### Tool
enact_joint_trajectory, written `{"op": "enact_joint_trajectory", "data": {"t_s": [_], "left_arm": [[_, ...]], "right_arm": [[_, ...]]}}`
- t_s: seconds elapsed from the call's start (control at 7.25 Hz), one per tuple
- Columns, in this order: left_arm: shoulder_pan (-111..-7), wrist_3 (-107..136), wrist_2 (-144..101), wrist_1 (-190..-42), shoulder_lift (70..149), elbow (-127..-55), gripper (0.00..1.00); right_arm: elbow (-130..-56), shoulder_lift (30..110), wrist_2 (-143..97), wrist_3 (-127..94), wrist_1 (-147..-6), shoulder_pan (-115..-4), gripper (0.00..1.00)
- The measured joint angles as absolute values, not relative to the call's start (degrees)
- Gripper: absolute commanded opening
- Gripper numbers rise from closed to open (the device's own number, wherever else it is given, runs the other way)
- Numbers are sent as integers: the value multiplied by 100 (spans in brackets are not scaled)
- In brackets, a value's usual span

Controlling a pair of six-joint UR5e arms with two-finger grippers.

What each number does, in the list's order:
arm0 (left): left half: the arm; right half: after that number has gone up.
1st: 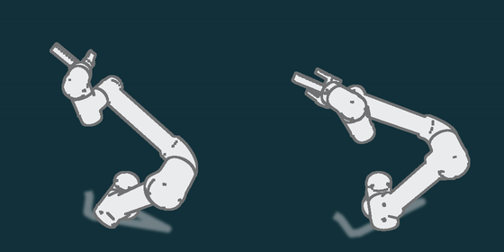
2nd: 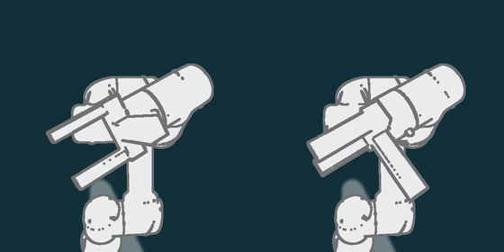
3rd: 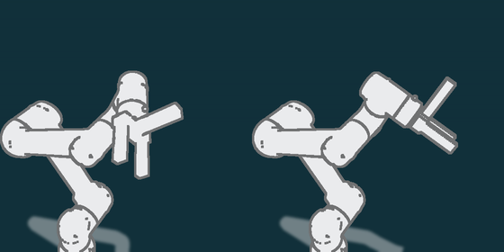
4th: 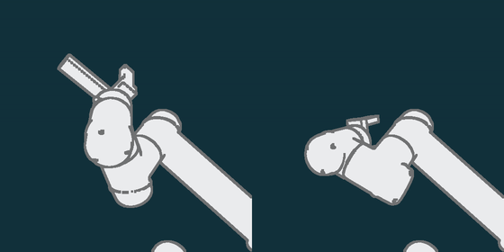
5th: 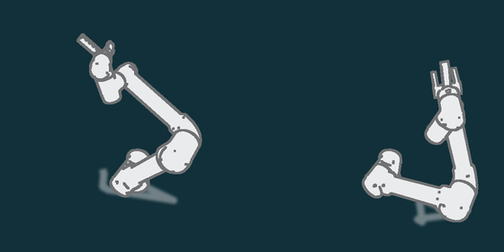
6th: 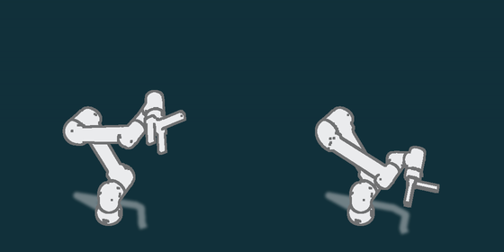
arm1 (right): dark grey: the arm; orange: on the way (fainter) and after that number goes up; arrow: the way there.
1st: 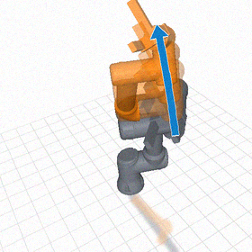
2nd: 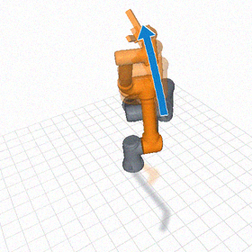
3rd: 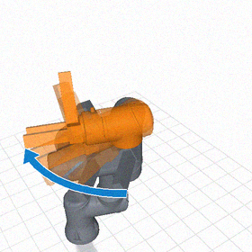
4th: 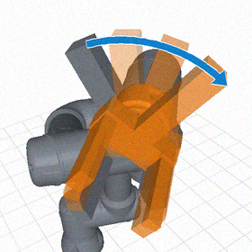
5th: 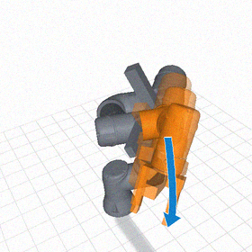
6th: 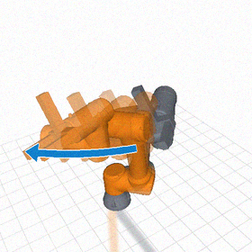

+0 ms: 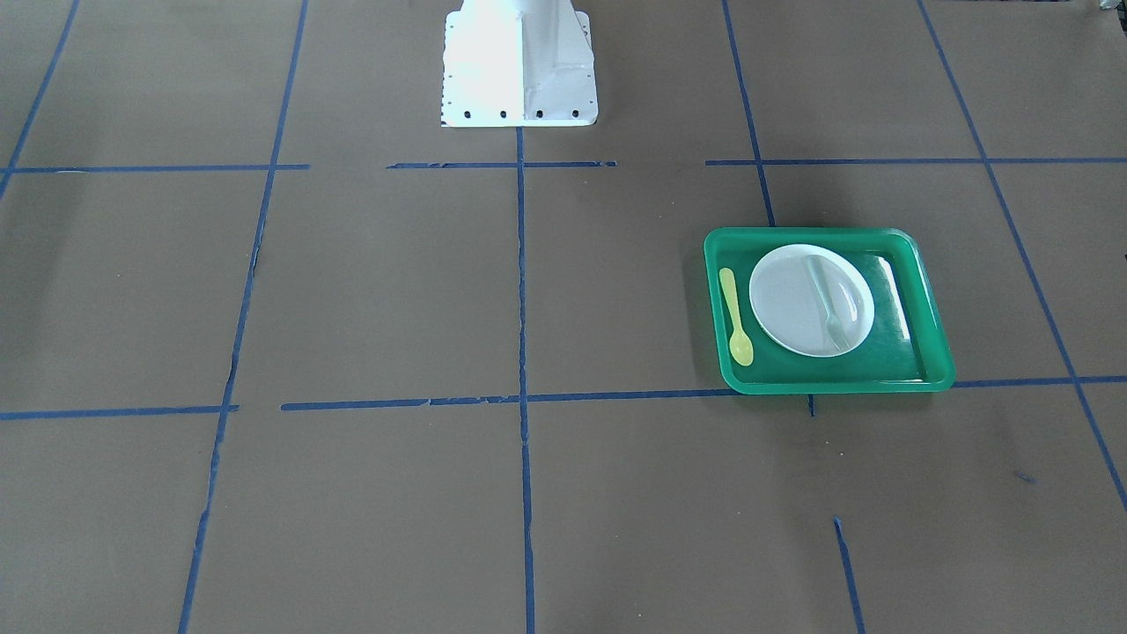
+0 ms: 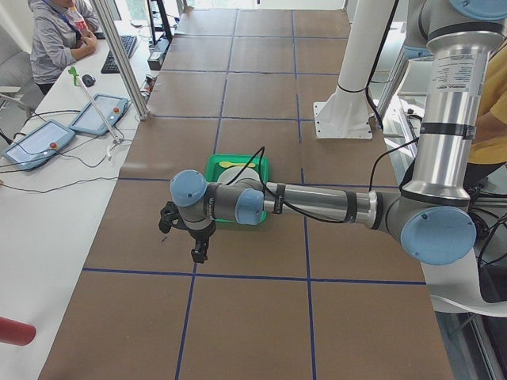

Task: Place fork

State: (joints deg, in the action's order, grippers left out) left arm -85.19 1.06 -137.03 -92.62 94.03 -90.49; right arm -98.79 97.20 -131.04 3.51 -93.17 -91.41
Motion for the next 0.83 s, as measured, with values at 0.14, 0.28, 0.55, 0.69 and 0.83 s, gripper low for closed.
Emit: {"op": "enact_joint_trajectory", "data": {"t_s": [0.14, 0.28, 0.55, 0.69, 0.83], "left_arm": [[-8518, 115, -13703, -9287, 9404, -9065, 100], [-8480, 129, -13704, -9393, 9414, -9079, 100], [-8045, 689, -13708, -10024, 9442, -9220, 100], [-7658, 1367, -13703, -10420, 9475, -9343, 100], [-7231, 2115, -13686, -10767, 9562, -9405, 99]], "right_arm": [[-9879, 9721, -13105, 351, -9316, -9141, 100], [-9879, 9721, -13104, 352, -9316, -9141, 100], [-9879, 9721, -13105, 348, -9316, -9141, 100], [-9879, 9721, -13105, 349, -9316, -9141, 100], [-9879, 9720, -13104, 351, -9317, -9141, 100]]}}
